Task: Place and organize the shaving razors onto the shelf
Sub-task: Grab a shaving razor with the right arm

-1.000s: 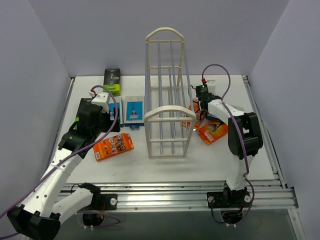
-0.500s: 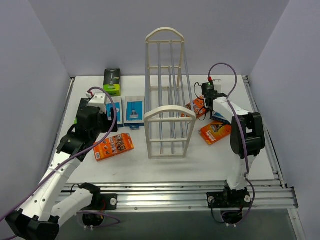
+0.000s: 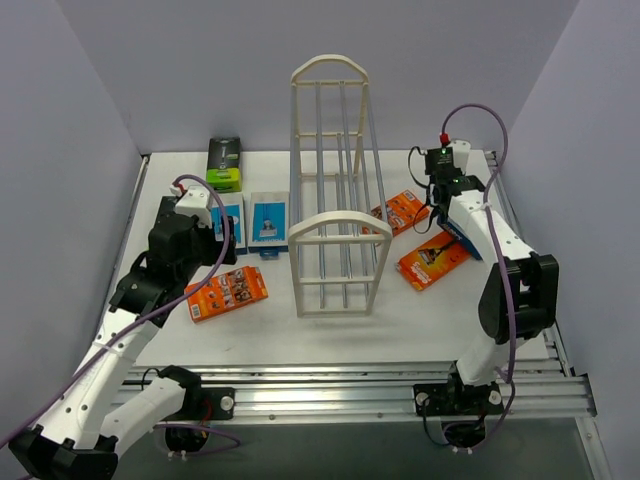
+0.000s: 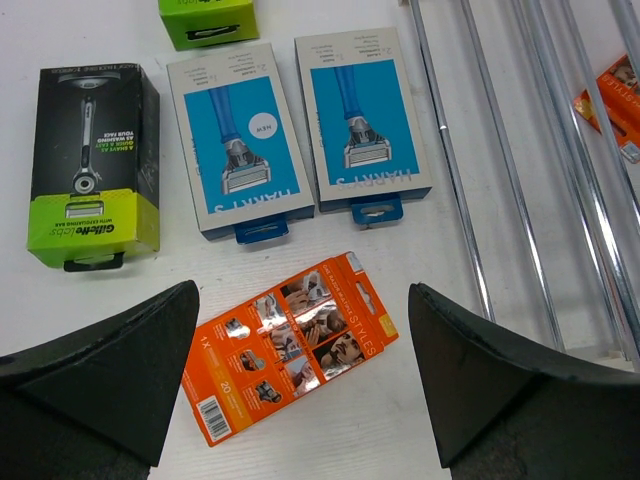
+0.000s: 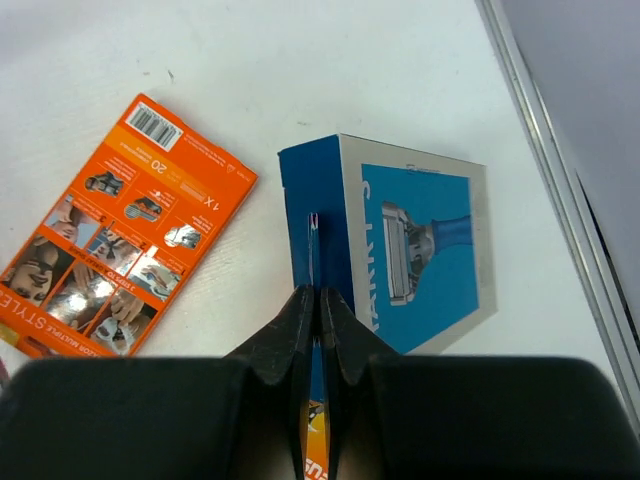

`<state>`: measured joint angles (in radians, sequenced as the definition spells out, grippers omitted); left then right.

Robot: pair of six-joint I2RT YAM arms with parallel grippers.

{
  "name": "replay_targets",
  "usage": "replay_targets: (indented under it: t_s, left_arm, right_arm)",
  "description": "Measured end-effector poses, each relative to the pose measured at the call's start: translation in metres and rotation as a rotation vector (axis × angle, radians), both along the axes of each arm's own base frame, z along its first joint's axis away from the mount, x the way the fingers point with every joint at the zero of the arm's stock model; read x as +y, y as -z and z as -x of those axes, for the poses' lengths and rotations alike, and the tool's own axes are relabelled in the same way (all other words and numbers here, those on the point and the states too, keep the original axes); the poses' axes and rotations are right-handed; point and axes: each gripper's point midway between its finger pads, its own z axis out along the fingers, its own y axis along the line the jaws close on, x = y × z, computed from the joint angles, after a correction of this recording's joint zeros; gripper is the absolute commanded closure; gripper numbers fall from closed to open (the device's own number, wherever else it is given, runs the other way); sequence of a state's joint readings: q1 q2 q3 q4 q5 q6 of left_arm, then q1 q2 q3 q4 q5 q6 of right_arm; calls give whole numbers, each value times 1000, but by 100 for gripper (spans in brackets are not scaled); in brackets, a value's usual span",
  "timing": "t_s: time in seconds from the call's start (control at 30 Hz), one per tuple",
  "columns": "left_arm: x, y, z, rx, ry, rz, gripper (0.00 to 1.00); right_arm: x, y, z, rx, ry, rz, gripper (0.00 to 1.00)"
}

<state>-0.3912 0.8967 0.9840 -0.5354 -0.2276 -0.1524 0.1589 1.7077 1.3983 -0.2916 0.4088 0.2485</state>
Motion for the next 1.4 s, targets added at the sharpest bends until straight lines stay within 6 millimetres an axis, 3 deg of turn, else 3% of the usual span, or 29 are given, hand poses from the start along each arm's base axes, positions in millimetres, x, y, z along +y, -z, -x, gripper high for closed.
replay_targets:
  t_s: [0.57,0.9,1.13,1.4]
  left_arm:
    - [-13,-10,7,-24,76,49,6]
    - [-20,-11,9,-20,106,74,6]
    - [-22,-11,10,-18,113,84,6]
    - [-23,-12,10,-22,120,90,6]
  right_arm:
    - [-3,-81,9,-98,20,-17,100]
    - [-2,-165,3,-246,12,-37,100]
    - [16,-214,-2,-356,-70,-117,100]
    - [52,-252,9,-449,-231,-230,100]
